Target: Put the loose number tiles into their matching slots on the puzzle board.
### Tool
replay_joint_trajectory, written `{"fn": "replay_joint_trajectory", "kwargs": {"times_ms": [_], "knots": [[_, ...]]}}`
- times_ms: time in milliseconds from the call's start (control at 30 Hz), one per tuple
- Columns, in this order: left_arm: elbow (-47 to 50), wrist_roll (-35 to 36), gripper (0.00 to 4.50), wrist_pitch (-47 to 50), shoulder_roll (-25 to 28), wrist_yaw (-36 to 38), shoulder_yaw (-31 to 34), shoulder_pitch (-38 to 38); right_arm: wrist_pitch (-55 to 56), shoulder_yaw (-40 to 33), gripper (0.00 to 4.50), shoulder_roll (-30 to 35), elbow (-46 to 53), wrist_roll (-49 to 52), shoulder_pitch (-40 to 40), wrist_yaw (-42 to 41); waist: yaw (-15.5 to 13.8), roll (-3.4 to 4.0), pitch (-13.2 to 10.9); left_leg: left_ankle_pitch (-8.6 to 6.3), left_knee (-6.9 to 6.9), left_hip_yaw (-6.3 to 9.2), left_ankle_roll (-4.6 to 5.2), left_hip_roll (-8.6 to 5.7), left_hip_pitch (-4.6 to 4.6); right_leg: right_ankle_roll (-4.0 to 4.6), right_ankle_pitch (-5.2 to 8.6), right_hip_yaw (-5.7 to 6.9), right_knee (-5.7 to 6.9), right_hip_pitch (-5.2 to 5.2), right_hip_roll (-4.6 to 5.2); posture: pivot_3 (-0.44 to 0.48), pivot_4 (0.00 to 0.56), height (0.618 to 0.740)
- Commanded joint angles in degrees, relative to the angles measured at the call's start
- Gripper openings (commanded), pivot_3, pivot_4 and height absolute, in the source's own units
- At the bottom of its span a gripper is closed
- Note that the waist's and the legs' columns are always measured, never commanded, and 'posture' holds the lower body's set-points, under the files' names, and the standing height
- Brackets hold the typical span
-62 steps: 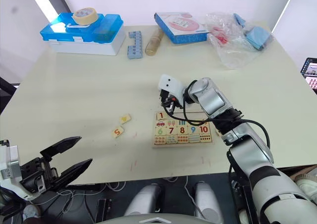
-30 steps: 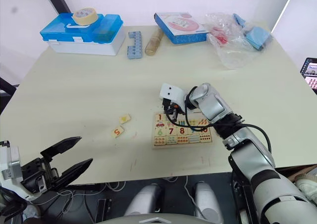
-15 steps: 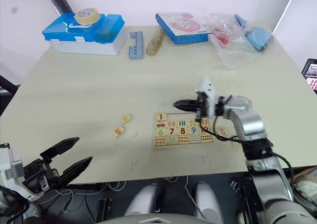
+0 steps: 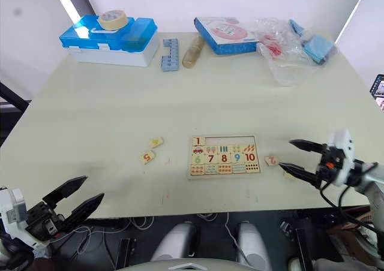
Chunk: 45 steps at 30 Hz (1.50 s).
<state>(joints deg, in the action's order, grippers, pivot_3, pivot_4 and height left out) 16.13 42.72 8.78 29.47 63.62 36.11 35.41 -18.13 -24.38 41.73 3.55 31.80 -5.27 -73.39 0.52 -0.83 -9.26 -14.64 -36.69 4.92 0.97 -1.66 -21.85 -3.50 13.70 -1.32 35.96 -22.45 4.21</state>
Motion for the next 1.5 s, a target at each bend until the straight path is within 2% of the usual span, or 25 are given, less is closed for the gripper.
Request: {"fn": "replay_joint_trajectory", "kwargs": {"times_ms": [33, 233, 567, 867, 1100, 1400, 1500], "knots": [[-1.3, 0.2, 4.50, -1.8, -0.5, 0.6, 1.8, 1.0, 2.2, -5.9, 4.47, 0.5, -0.4, 2.0, -3.4, 0.6, 0.2, -0.01, 0.0, 0.00, -0.03, -0.02, 0.00, 0.02, 0.01, -0.02, 0.00, -0.03, 0.00, 0.01, -0.01, 0.000, 0.150, 0.740], [-2.4, 0.1, 4.50, -2.4, -0.6, 0.6, 1.5, 1.1, 6.6, -8.2, 4.47, 0.1, -4.8, 0.8, -7.9, 0.2, 0.1, -0.04, 0.0, 0.00, -0.19, -0.14, 0.00, 0.19, 0.02, -0.12, -0.06, -0.11, 0.00, 0.02, -0.13, 0.000, 0.150, 0.740], [-1.4, 0.3, 4.50, -1.4, 0.2, -0.4, 0.5, -1.0, 8.5, -7.1, 4.47, 1.3, -6.5, 1.0, -7.8, 0.1, 0.1, -0.02, 0.0, 0.00, -0.26, -0.20, 0.00, 0.25, 0.02, -0.05, -0.15, -0.13, 0.02, 0.01, -0.16, 0.000, 0.150, 0.740], [-1.3, 1.2, 4.50, -0.8, 2.1, 1.7, 0.5, -2.6, 6.0, -4.5, 4.47, 1.3, -1.1, 1.9, -8.1, 0.2, 0.1, -0.01, 0.0, 0.00, -0.26, -0.19, 0.00, 0.26, 0.02, -0.05, -0.16, -0.13, 0.03, 0.01, -0.17, 0.000, 0.150, 0.740], [-1.2, 2.6, 4.50, -0.2, 5.2, 5.7, 0.4, -4.9, 2.6, -1.1, 4.47, 2.8, 3.4, 1.8, -4.6, 2.3, 0.1, 0.00, 0.0, 0.00, -0.29, -0.21, 0.00, 0.26, 0.02, -0.05, -0.17, -0.15, 0.03, 0.01, -0.16, 0.000, 0.150, 0.740], [-0.8, 2.3, 4.50, -0.9, 8.4, 11.8, -0.5, -6.8, -5.8, 5.7, 4.47, -1.8, 13.2, -1.9, -2.6, 19.7, -0.1, -0.01, 0.1, -0.01, -0.28, -0.17, 0.00, 0.24, -0.05, 0.01, -0.19, -0.11, 0.02, -0.01, -0.16, 0.000, 0.150, 0.740], [0.2, 3.4, 4.50, 0.6, 10.5, 14.2, -0.4, -7.3, -14.1, 10.1, 4.47, -3.3, 19.8, -8.2, -1.0, 32.8, -0.1, -0.02, 0.1, 0.00, -0.28, -0.16, 0.00, 0.25, -0.04, 0.04, -0.21, -0.12, 0.03, -0.03, -0.16, 0.000, 0.150, 0.740]]}}
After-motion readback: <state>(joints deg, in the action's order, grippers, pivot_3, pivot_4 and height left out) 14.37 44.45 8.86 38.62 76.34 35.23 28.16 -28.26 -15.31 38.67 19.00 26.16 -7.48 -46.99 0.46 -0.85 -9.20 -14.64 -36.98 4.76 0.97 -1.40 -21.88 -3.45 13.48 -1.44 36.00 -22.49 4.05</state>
